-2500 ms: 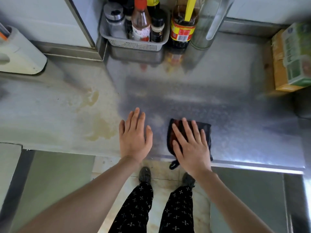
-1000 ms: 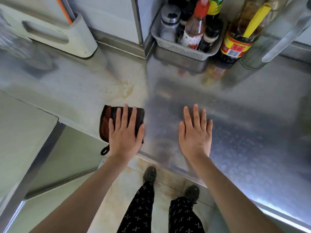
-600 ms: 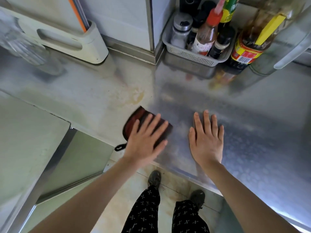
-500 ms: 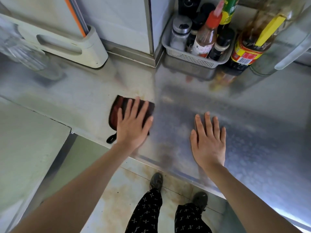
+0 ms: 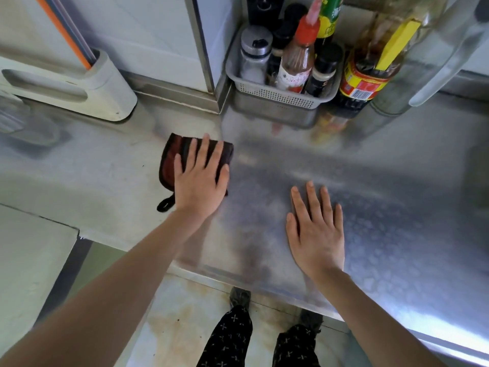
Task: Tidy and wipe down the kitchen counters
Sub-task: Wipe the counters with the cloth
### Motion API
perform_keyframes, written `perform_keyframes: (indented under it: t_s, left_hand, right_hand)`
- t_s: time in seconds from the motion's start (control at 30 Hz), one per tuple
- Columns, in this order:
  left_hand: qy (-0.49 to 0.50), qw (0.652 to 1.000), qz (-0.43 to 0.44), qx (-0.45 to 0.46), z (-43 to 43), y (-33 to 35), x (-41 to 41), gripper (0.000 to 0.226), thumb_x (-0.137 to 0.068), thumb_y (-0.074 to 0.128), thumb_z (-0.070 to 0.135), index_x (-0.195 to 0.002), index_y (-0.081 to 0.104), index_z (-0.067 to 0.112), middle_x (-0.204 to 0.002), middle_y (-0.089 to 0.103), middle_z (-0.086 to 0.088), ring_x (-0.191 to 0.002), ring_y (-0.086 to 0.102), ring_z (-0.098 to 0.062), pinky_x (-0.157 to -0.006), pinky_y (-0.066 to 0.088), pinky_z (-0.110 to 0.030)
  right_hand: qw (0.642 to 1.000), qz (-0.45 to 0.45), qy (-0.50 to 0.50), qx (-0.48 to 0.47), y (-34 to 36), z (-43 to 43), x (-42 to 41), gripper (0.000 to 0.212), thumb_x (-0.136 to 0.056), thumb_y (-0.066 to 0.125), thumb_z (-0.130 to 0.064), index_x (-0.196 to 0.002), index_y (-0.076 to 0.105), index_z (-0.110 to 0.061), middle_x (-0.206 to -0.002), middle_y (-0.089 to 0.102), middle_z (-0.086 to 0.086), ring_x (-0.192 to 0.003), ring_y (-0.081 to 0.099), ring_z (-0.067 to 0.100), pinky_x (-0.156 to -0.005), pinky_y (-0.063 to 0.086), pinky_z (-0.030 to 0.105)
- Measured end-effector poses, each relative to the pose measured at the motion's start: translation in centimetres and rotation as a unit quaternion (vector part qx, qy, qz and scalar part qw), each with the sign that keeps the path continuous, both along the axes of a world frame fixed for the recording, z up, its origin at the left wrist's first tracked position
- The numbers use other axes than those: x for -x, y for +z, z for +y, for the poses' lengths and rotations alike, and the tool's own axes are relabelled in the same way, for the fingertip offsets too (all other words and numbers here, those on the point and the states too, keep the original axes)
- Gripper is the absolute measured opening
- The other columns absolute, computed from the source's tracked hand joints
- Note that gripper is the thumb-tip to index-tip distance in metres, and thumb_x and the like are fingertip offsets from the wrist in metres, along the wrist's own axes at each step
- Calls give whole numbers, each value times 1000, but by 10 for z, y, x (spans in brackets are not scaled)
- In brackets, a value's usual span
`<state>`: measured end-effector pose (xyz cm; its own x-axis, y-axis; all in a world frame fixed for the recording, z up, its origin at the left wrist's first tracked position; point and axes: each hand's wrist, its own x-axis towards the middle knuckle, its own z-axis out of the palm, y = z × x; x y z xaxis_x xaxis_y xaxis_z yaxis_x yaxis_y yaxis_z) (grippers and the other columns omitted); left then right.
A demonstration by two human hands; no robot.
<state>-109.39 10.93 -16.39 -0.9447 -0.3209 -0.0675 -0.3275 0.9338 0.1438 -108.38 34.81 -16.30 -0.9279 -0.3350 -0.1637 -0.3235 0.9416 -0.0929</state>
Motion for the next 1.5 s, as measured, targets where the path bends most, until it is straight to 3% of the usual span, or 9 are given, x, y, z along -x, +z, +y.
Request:
perform_keyframes:
  t_s: [0.07,0.23,0.47,0.6,0.83,1.0,1.07,1.27,1.5]
  left_hand:
    - [27,1000,16,5,16,-1,2,55,-92,22,40,-145,25,23,-153,23,-7,-141,19,-28,-108,19,-55]
    - [-180,983,24,-4,73,-1,-28,50,-94,28,37,-142,33,22,-151,29,-6,-137,29,-28,-106,26,-53]
    - [-172,985,-14,7,33,3,81,54,-94,15,42,-145,24,26,-155,19,-2,-142,16,-24,-111,13,-49]
    - [-176,984,-17,9,38,3,87,54,-96,17,42,-147,16,26,-156,10,-2,-143,9,-24,-112,9,-50]
    - [-401,915,2,40,15,2,43,51,-95,23,43,-143,29,27,-153,24,-1,-140,23,-22,-108,22,-49]
    - [-141,990,0,-4,35,0,98,52,-96,22,42,-146,18,30,-156,13,0,-143,9,-21,-111,11,-51]
    - [-133,991,7,-8,52,0,86,52,-96,24,41,-146,20,27,-156,13,-3,-143,11,-24,-110,12,-53]
    - [-266,964,-2,11,33,4,-38,52,-95,23,45,-143,31,27,-152,26,-1,-139,25,-23,-107,24,-51]
    - [37,999,-8,-9,3,4,-19,56,-93,22,43,-146,20,25,-155,17,-6,-142,14,-26,-109,15,-56]
  right_hand:
    - [1000,3,-1,-1,-1,-1,0,52,-97,19,-41,-147,21,-25,-155,23,5,-143,18,29,-112,17,49]
    - [1000,8,-1,2,-1,-2,0,52,-97,21,-41,-147,24,-24,-154,24,6,-143,18,29,-112,18,50]
    - [1000,12,-1,-1,-1,-1,-2,52,-97,19,-41,-147,22,-25,-154,24,5,-143,19,29,-112,17,48]
    - [1000,9,3,4,-1,0,-2,52,-98,19,-41,-147,20,-25,-155,21,5,-143,17,29,-112,15,48]
    - [1000,9,4,4,-1,0,-2,52,-98,18,-41,-147,23,-24,-154,23,6,-143,18,30,-112,15,48]
    - [1000,12,1,8,-2,-1,-2,52,-97,19,-41,-147,23,-25,-154,23,5,-143,19,30,-112,16,47]
    - [1000,11,4,11,-2,-1,-1,52,-97,20,-41,-147,23,-25,-154,24,5,-143,18,29,-112,15,48]
    - [1000,9,9,7,-1,-1,-2,52,-98,18,-42,-147,21,-25,-155,22,5,-143,17,29,-112,9,46]
    - [1000,-3,4,16,3,0,-1,53,-97,18,-42,-148,19,-26,-156,17,4,-145,10,27,-113,4,45]
